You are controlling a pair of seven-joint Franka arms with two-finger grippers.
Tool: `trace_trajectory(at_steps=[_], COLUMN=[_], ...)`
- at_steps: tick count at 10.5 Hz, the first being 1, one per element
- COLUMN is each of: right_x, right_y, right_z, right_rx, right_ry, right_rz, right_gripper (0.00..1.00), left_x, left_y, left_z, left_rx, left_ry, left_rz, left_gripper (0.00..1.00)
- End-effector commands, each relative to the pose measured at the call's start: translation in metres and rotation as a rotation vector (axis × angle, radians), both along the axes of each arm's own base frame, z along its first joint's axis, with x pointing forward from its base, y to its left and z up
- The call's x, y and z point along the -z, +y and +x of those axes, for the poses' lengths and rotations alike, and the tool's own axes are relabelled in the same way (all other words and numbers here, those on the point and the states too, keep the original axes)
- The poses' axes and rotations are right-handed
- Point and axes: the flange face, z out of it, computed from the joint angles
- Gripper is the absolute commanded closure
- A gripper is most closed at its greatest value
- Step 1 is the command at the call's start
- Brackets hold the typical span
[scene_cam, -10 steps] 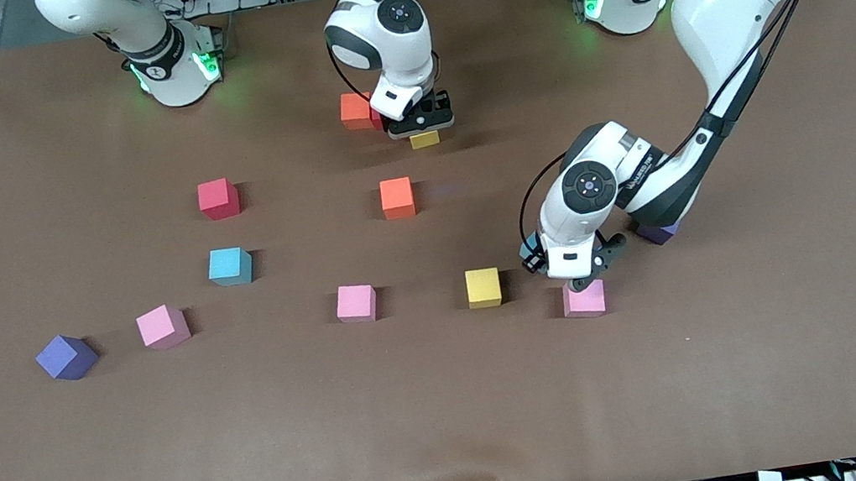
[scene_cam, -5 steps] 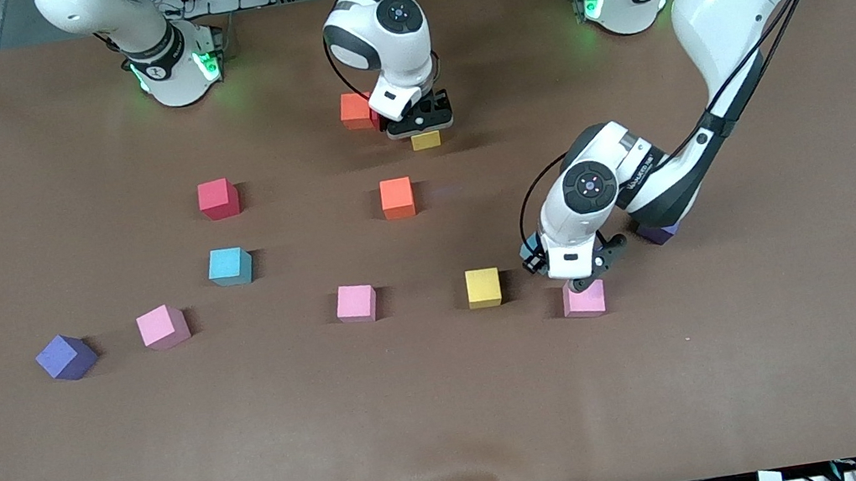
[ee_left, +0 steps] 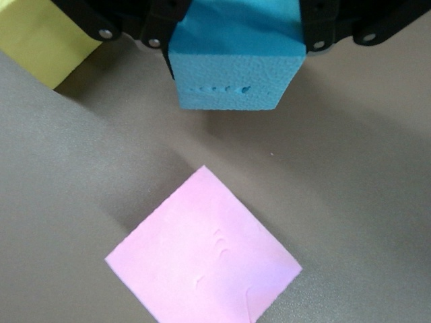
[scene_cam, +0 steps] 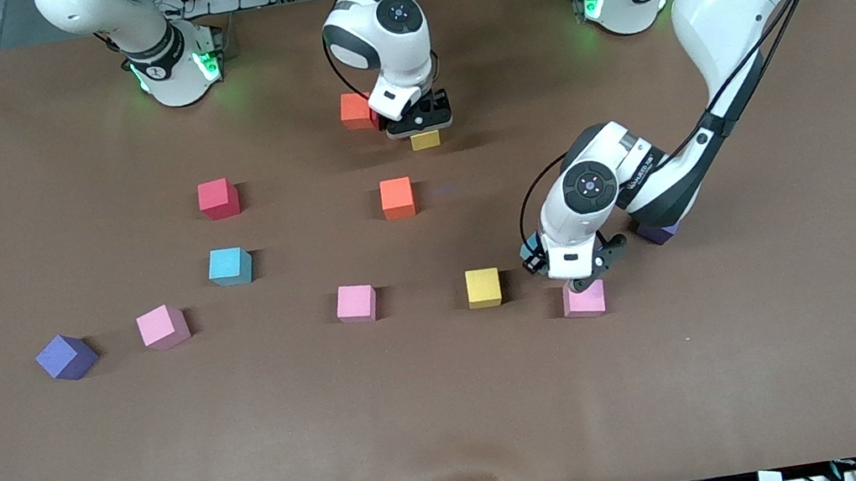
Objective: Form number 2 with 11 blocks
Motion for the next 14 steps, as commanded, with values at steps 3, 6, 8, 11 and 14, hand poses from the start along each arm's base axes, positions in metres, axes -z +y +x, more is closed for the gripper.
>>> trace_trajectory(at_steps=[3, 6, 8, 11, 14], right_x=[-0.026, -0.045, -0.061, -0.12, -0.193], right_y=[-0.009, -0.014, -0.026, -0.067, -0.147], right_z=[-0.001, 0.003, 0.011, 0.063, 0.118], right_rx=[0.002, 0.011, 0.029, 0.106, 0.19], right_ry=[0.005, 0.006, 0.003, 0.015, -0.046], right_rz=[0.028, 0.056, 0.075, 0.093, 0.071], right_gripper=[0.0, 0.0, 0.0, 0.0, 0.0], left_x=[-0.011, -0.022, -0.032, -0.049, -0.045], left_y=[0.003, -0.014, -0.035, -0.089, -0.157], left_z=[0.003, -0.004, -0.021, -0.059, -0.124], left_rx=[0.089, 0.136, 0.174, 0.275, 0.385], left_ry=[-0.004, -0.011, 0.006, 0.008, 0.009], left_rz=[0.033, 0.044, 0.055, 0.026, 0.017], left_gripper=[1.0, 1.0, 1.0, 1.0, 1.0])
